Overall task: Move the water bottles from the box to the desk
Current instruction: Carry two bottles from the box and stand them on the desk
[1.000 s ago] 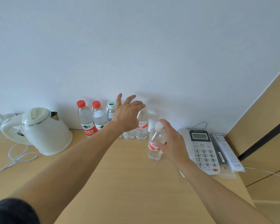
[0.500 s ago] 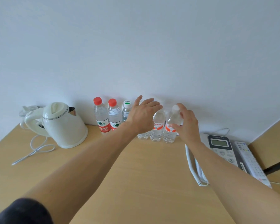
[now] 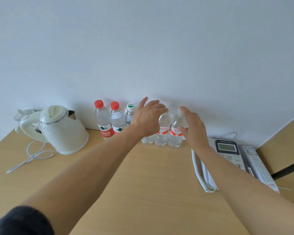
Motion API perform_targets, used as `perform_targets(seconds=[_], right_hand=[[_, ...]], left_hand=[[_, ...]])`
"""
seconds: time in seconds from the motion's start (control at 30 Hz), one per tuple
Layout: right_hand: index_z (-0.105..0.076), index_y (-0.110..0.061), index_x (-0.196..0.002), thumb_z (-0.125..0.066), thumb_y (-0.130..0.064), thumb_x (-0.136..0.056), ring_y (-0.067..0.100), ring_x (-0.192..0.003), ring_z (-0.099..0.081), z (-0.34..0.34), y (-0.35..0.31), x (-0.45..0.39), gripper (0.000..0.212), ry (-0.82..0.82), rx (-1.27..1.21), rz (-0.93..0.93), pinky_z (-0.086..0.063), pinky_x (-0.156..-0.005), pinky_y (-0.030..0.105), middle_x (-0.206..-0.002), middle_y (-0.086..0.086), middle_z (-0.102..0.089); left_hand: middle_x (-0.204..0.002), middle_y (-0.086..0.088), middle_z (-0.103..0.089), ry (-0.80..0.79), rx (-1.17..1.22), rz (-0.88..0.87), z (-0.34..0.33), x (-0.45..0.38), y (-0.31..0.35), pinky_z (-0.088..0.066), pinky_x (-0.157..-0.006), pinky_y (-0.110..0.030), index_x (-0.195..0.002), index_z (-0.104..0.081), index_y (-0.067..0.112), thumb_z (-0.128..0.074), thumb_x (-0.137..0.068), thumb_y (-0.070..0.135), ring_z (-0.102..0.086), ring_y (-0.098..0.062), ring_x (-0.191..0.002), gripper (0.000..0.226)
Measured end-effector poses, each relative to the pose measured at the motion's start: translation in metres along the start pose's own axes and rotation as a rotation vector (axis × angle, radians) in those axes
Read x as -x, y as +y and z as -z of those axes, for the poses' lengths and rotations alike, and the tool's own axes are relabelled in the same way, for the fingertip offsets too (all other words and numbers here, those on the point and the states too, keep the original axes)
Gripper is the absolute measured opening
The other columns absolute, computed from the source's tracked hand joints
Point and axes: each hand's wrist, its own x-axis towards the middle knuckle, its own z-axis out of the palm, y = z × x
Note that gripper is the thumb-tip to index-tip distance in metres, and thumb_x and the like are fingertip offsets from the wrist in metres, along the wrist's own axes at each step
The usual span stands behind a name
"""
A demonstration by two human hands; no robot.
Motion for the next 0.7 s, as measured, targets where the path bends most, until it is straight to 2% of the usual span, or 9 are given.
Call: perform_targets(seconds=[0.17,0.27,0.37,0.43,0.5,0.6,0.7], right_hand=[[-0.044,-0.027,-0.146,-0.080,-0.005,-0.077,0.025,-0.098,-0.060,0.000,0.003,-0.004,0.081,-0.028,0.018,0.002,-0.043,-0.081,0.029,-0.112,0.006,-0.057],[-0.042,-0.030,-0.143,-0.081,-0.007,-0.076,0.026,-0.097,-0.061,0.001,0.005,-0.005,0.080,-0.038,0.019,0.002,-0.046,-0.080,0.031,-0.111,0.005,-0.059],[-0.042,-0.030,-0.143,-0.079,-0.006,-0.078,0.027,-0.099,-0.062,0.004,0.003,-0.006,0.078,-0.048,0.012,-0.009,-0.050,-0.083,0.036,-0.114,0.006,-0.061],[-0.041,-0.030,-0.143,-0.077,-0.005,-0.080,0.027,-0.101,-0.062,0.006,0.001,-0.007,0.076,-0.068,0.010,-0.017,-0.050,-0.085,0.038,-0.117,0.006,-0.061],[-0.041,-0.029,-0.142,-0.076,-0.005,-0.081,0.027,-0.103,-0.062,0.007,-0.001,-0.008,0.074,-0.083,0.009,-0.025,-0.049,-0.087,0.037,-0.120,0.007,-0.061],[-0.041,-0.029,-0.141,-0.077,-0.008,-0.082,0.027,-0.103,-0.062,0.007,-0.002,-0.008,0.073,-0.081,0.009,-0.027,-0.049,-0.087,0.037,-0.120,0.006,-0.061],[-0.042,-0.030,-0.140,-0.079,-0.009,-0.081,0.026,-0.103,-0.062,0.008,-0.001,-0.008,0.073,-0.080,0.002,-0.025,-0.050,-0.087,0.038,-0.121,0.005,-0.061]], left_hand=[[-0.152,0.011,-0.046,0.015,-0.004,-0.013,-0.004,0.001,-0.001,-0.001,-0.126,-0.040,-0.147,-0.049,0.027,-0.057,-0.084,0.003,-0.028,-0.012,-0.150,0.068],[-0.151,0.009,-0.047,0.041,-0.021,-0.026,-0.007,-0.001,-0.003,-0.002,-0.126,-0.040,-0.146,-0.050,0.026,-0.060,-0.087,0.004,-0.031,-0.014,-0.148,0.064],[-0.143,0.003,-0.052,0.059,-0.041,-0.054,-0.014,-0.003,-0.003,-0.010,-0.124,-0.039,-0.140,-0.054,0.020,-0.077,-0.084,0.016,-0.050,-0.020,-0.133,0.061],[-0.129,-0.006,-0.055,0.086,-0.054,-0.067,-0.022,-0.007,0.002,-0.029,-0.114,-0.037,-0.128,-0.056,0.012,-0.087,-0.073,0.019,-0.062,-0.027,-0.105,0.063],[-0.114,-0.010,-0.055,0.099,-0.053,-0.038,-0.025,-0.012,0.008,-0.043,-0.090,-0.034,-0.117,-0.055,0.007,-0.092,-0.065,0.018,-0.060,-0.030,-0.086,0.064],[-0.103,-0.012,-0.055,0.126,-0.050,-0.028,-0.026,-0.018,0.014,-0.044,-0.073,-0.035,-0.108,-0.056,0.005,-0.096,-0.055,0.015,-0.057,-0.030,-0.074,0.067],[-0.103,-0.010,-0.053,0.143,-0.040,-0.023,-0.027,-0.021,0.015,-0.044,-0.073,-0.034,-0.110,-0.055,0.006,-0.093,-0.058,0.010,-0.057,-0.029,-0.079,0.065]])
